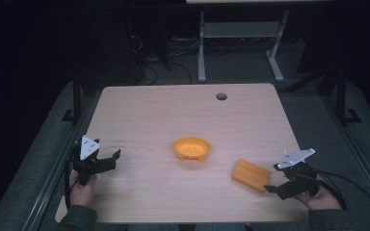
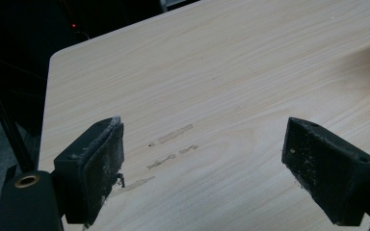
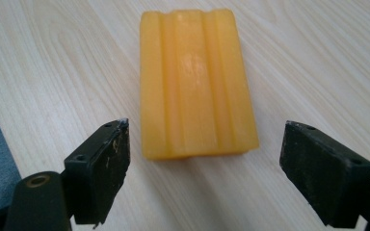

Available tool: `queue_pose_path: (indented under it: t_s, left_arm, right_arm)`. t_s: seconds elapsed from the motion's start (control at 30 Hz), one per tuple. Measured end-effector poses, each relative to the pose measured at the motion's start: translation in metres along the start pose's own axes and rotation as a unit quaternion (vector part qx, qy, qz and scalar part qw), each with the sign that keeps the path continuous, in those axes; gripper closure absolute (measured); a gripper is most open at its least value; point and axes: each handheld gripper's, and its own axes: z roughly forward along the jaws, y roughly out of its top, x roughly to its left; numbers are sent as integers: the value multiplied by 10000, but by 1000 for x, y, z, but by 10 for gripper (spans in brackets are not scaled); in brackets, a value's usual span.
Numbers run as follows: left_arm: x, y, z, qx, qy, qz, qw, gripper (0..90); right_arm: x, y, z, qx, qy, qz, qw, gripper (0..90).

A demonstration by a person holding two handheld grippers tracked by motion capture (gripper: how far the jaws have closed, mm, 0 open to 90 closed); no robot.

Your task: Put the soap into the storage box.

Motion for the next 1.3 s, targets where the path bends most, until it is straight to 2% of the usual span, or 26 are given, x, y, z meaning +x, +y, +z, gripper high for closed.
queue_pose_path:
  t_s: [0.67,0.77,1.03,1.3]
  left_arm:
    - [-1,0,0,-23,-9,4,10000,142]
    - [-1,0,0,-25,-14,1,10000,142]
    - [-1,0,0,-17,-12,-3,10000,142]
    - [-2,1,1,-20,-17,17,10000,141]
  right_arm:
    - [4,29,22,318,193,-280,9989,164]
    - [4,33,28,395,228,-384,9982,164]
    - [2,41,44,581,275,-460,9969,160]
    - [1,49,52,789,224,-537,9952,161]
